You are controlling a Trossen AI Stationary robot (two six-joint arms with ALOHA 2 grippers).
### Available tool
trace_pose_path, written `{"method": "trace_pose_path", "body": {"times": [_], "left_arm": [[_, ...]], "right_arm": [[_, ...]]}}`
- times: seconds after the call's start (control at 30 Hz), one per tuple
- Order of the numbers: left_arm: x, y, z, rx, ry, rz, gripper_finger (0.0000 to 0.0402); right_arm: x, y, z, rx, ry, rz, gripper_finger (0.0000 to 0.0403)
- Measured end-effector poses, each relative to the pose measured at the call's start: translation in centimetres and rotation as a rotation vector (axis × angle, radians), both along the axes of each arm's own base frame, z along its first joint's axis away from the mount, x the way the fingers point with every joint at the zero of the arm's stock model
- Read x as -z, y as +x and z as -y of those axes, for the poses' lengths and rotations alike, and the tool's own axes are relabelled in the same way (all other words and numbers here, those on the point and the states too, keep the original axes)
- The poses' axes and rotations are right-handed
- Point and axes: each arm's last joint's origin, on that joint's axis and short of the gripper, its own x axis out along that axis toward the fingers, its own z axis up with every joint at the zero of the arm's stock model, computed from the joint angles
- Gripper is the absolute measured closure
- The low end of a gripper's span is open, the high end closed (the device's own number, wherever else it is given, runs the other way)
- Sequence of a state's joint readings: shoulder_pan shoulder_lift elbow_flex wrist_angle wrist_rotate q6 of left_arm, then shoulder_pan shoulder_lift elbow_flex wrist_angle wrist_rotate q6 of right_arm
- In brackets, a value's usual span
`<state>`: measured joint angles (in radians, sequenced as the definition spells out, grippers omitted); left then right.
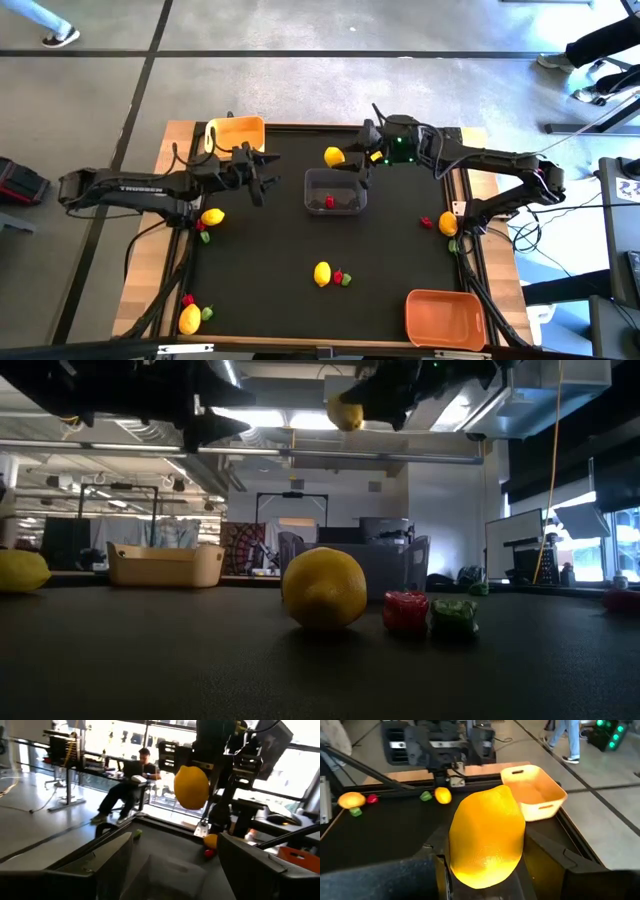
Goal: Sort produce into baskets
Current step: Put the yellow lemon into the yellow bin
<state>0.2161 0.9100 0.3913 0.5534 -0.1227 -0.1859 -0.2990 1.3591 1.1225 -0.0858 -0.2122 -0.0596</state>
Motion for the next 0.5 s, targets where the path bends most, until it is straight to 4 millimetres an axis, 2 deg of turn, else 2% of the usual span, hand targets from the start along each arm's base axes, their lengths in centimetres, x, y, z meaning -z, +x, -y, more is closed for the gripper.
{"method": "trace_pose_path", "body": {"times": [0.17, 0.5], "left_arm": [[0.0, 1.3, -0.1, 0.073, -0.011, 0.045, 0.0116], [-0.6, 4.1, 0.5, 0.134, 0.026, 0.061, 0.0116]], "right_arm": [[0.0, 0.7, -1.0, -0.022, -0.015, 0.027, 0.0247], [2.2, 3.2, -1.5, -0.061, -0.008, 0.013, 0.0246]]}}
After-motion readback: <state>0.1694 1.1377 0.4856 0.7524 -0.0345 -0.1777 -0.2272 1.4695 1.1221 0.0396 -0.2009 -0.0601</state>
